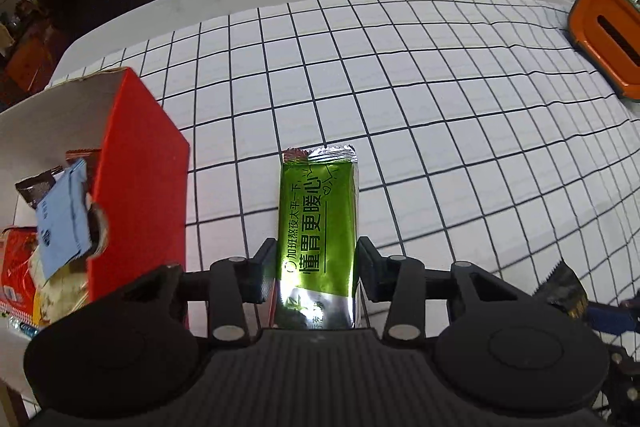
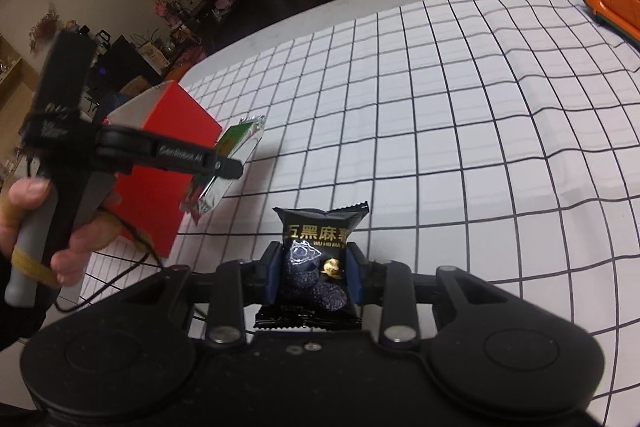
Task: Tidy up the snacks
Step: 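Carry the black candy bag with the right gripper while the left gripper carries the green bar over the box, then open both grippers to drop the green bar and black candy bag into the box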
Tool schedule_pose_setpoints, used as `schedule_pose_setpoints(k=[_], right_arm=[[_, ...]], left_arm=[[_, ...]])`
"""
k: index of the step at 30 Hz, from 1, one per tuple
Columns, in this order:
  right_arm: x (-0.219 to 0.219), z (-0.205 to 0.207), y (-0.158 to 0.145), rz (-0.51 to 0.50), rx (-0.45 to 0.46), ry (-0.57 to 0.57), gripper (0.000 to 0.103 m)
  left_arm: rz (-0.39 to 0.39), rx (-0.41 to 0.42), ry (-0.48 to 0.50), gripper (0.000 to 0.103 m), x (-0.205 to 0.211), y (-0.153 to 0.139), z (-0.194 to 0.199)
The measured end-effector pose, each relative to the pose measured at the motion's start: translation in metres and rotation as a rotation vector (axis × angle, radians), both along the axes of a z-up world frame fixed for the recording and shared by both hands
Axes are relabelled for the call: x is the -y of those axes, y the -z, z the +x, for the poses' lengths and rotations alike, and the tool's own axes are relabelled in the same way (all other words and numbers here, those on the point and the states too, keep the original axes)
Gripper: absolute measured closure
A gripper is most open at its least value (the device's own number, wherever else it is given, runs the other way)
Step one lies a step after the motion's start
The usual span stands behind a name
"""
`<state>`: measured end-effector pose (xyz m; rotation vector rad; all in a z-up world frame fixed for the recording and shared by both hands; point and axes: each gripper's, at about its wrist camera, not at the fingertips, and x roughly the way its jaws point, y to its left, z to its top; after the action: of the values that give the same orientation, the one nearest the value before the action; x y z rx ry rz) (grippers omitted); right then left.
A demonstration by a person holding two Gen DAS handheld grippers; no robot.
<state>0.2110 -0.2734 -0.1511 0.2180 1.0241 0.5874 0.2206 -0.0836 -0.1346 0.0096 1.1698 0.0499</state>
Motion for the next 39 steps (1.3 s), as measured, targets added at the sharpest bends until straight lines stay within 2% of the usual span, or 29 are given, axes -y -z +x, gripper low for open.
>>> schedule_pose_setpoints(k=[7, 22, 31, 33, 39], right_arm=[[-0.017, -0.006, -0.019, 0.008, 0.040, -0.018, 0.071], [-0.094, -0.019, -0.064, 0.016, 0.132, -0.110, 0.071], [-0.161, -0.030, -0.093, -0.017, 0.211, -0.180, 0.071], [-0.177, -0.031, -0.099, -0.021, 0.224, -0.192, 0.071], [-0.223, -0.029, -0.110, -0.040, 0.255, -0.219, 0.071]], left_arm=[[-0.018, 0.029, -0.013, 0.062, -0.009, -0.039, -0.051], [-0.039, 0.113, -0.059, 0.062, -0.078, -0.102, -0.137], [-0.040, 0.172, -0.096, 0.062, -0.141, -0.125, -0.141], [-0.038, 0.182, -0.102, 0.062, -0.148, -0.126, -0.118], [-0.027, 0.225, -0.117, 0.062, -0.192, -0.132, -0.108]])
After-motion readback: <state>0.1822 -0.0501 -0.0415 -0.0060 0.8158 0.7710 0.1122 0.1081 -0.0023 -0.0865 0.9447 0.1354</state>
